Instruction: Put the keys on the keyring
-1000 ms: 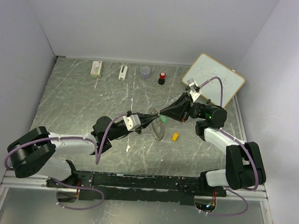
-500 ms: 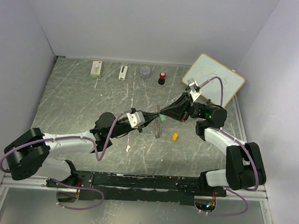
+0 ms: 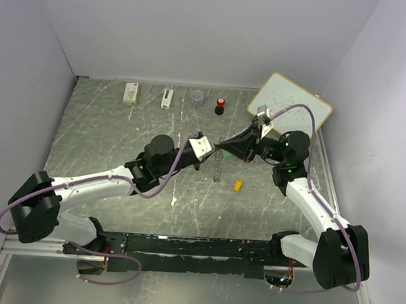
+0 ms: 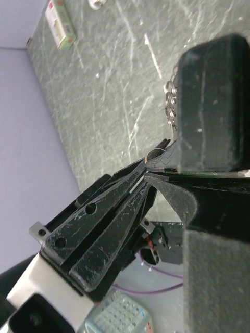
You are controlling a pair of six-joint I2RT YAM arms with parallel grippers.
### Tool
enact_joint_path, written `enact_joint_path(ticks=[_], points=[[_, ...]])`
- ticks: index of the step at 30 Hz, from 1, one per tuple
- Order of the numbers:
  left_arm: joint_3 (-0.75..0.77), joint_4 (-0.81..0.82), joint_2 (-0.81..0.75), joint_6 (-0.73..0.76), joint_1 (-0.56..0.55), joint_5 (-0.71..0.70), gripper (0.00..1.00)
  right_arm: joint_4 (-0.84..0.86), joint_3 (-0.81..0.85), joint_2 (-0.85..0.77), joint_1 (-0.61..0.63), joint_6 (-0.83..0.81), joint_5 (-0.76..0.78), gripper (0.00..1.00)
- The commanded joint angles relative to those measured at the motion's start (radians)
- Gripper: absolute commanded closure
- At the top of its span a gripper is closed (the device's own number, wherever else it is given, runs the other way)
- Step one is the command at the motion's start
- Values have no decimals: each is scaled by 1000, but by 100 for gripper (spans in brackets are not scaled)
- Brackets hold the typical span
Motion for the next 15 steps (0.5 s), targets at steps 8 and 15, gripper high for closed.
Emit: enact_joint_path(ticks=[8,15], points=[[317,-381,154,34,-4,-117,93,-391,61,-40,44,-239,125,100],[412,-469,193,54,-20,-122,93,-388,41,-24,49,-225,159,100]])
